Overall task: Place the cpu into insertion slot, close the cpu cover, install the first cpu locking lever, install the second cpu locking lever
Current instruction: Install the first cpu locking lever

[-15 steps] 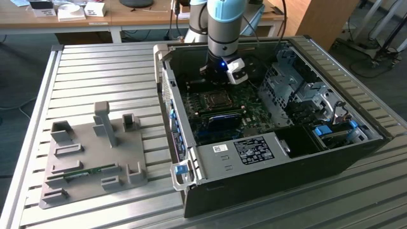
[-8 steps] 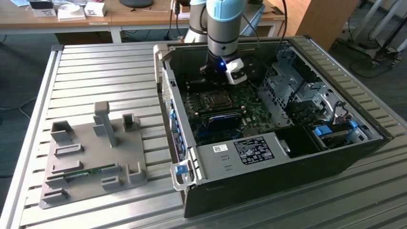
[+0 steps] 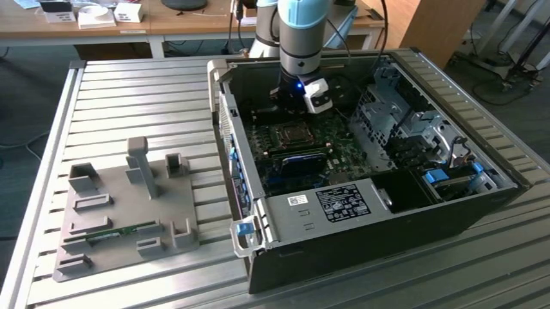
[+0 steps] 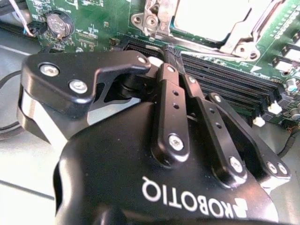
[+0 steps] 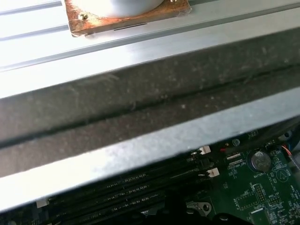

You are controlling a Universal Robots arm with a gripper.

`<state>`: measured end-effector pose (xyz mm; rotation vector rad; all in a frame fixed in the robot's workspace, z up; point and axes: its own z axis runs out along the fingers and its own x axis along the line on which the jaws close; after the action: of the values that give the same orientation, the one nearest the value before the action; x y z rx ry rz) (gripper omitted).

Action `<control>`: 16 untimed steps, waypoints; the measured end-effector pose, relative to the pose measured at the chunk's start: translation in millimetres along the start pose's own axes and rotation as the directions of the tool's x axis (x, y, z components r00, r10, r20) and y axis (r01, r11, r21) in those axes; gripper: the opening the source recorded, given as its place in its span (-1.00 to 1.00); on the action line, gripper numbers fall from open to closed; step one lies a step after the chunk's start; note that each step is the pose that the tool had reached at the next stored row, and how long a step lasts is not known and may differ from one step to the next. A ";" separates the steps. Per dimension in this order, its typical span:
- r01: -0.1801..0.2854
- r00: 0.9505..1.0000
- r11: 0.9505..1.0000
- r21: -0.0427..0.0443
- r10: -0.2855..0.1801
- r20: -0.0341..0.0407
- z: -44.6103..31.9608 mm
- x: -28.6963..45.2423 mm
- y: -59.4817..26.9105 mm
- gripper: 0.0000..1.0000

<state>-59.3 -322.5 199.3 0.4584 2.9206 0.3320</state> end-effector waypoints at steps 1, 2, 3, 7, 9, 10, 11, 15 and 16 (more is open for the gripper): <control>-0.001 1.000 1.000 0.000 0.001 0.000 0.0 0.1 0.1 -0.79; -0.002 1.000 1.000 0.000 0.002 0.000 0.0 0.4 0.2 -0.79; -0.002 1.000 1.000 -0.001 0.002 0.000 0.0 0.5 0.3 -0.79; -0.005 1.000 1.000 -0.001 0.005 0.001 0.0 1.1 0.4 -0.79; -0.006 1.000 1.000 -0.001 0.006 0.001 0.0 1.3 0.4 -0.79; -0.006 1.000 1.000 -0.001 0.006 0.001 0.1 1.3 0.4 -0.79; -0.006 1.000 1.000 -0.001 0.006 0.001 0.4 1.3 0.4 -0.79; -0.006 1.000 1.000 -0.002 0.006 0.003 2.7 1.7 -0.3 -0.79; -0.005 1.000 1.000 -0.002 0.005 0.004 3.2 1.8 -0.5 -0.79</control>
<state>-60.5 -321.7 195.9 0.4662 2.9153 0.3342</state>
